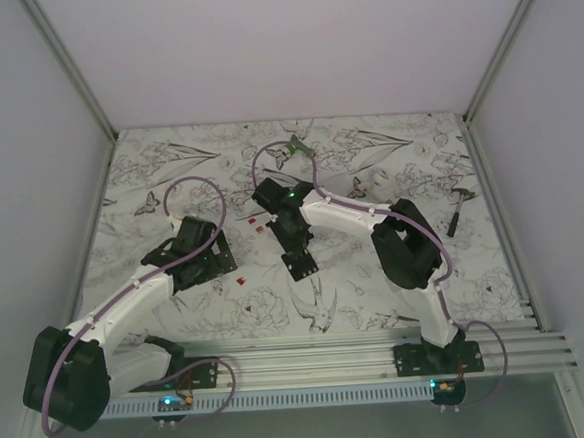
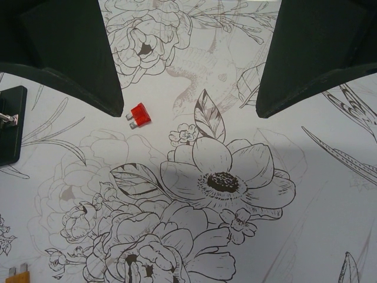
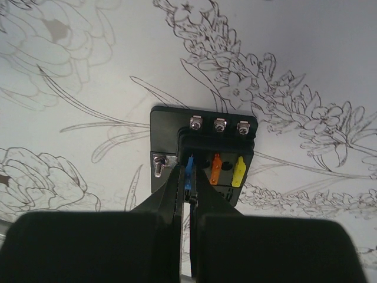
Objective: Snap on the fuse box
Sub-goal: Install the fuse at the fuse box base.
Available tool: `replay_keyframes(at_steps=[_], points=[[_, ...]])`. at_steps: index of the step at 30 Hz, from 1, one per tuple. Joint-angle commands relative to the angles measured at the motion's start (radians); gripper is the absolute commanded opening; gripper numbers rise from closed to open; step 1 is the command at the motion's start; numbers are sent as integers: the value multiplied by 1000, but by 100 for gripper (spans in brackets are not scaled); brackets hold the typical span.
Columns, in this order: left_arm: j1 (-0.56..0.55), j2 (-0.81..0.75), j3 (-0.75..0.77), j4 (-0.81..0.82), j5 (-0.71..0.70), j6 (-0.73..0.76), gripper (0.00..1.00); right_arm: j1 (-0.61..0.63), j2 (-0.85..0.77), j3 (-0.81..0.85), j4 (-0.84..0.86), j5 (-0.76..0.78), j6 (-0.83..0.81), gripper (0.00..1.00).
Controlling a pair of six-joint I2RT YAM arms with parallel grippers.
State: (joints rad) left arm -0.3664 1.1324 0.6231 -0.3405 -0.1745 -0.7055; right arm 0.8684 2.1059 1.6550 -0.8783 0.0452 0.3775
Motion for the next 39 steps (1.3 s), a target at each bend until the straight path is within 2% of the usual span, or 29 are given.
replay_keyframes(at_steps=[1, 14, 20, 25, 29, 32, 39], points=[[9, 0, -15, -23, 1, 1, 100, 8, 19, -31, -108, 71, -29, 0], [10, -7, -17, -24, 0, 3, 100, -65, 82, -75, -61, -13, -63, 0], [10, -8, -17, -24, 1, 2, 100, -84, 111, -92, -57, 4, -68, 0], [11, -6, -17, -23, 4, 1, 100, -63, 59, -131, -54, 43, -67, 0], [11, -6, -17, -22, 9, 1, 100, -33, -7, -128, -39, 47, -79, 7], [10, -8, -17, -23, 12, 0, 100, -20, -43, -122, -18, 50, -81, 16], [10, -10, -17, -23, 16, 0, 100, 4, -127, -125, 34, 56, -86, 24]])
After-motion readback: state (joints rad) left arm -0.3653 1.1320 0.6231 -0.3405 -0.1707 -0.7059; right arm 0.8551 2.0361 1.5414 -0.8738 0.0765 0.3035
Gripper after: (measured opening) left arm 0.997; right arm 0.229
